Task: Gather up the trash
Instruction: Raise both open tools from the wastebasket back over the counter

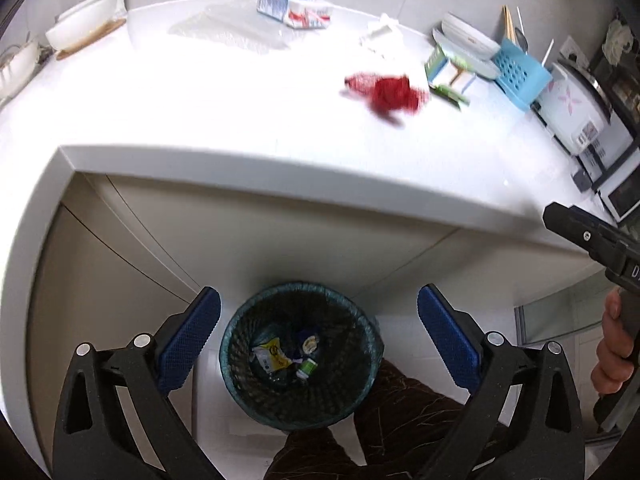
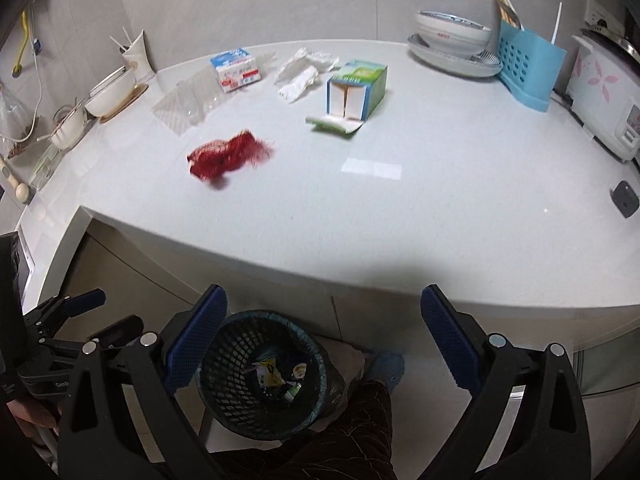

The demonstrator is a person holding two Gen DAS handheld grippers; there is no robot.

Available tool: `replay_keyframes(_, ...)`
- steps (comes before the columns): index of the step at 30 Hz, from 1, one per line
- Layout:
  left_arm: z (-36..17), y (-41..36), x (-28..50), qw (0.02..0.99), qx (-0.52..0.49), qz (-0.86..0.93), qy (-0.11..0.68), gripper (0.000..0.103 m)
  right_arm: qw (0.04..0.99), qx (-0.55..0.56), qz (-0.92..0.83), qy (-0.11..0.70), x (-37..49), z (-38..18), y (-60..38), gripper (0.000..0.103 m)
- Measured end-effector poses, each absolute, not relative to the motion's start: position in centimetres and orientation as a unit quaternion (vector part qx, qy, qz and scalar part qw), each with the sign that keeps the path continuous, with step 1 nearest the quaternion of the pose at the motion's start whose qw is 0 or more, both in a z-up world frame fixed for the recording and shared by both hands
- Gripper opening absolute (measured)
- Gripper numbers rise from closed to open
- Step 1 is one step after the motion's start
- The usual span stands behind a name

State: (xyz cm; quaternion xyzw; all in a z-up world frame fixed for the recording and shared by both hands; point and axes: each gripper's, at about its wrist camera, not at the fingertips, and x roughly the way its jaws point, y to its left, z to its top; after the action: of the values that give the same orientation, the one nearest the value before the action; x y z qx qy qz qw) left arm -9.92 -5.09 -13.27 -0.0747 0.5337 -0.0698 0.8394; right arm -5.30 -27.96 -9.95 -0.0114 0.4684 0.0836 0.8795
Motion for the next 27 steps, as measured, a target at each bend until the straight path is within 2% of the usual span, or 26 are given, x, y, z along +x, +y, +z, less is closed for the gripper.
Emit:
replay_keyframes(11,-8.0,-5.3,-7.0,0.85,-0.081,-0.066,0.516,0.097,0.88,-0.009,0.061,0.47,-2.8,-6.6,-29.2,0.093)
replay_keyframes(27,-4.6,-7.3,-2.5,0.859,-0.064,-0.055,0.506,0.097,0.885,-0.011,0.047,0.462,1.3,-3.8,-29.9,0.093)
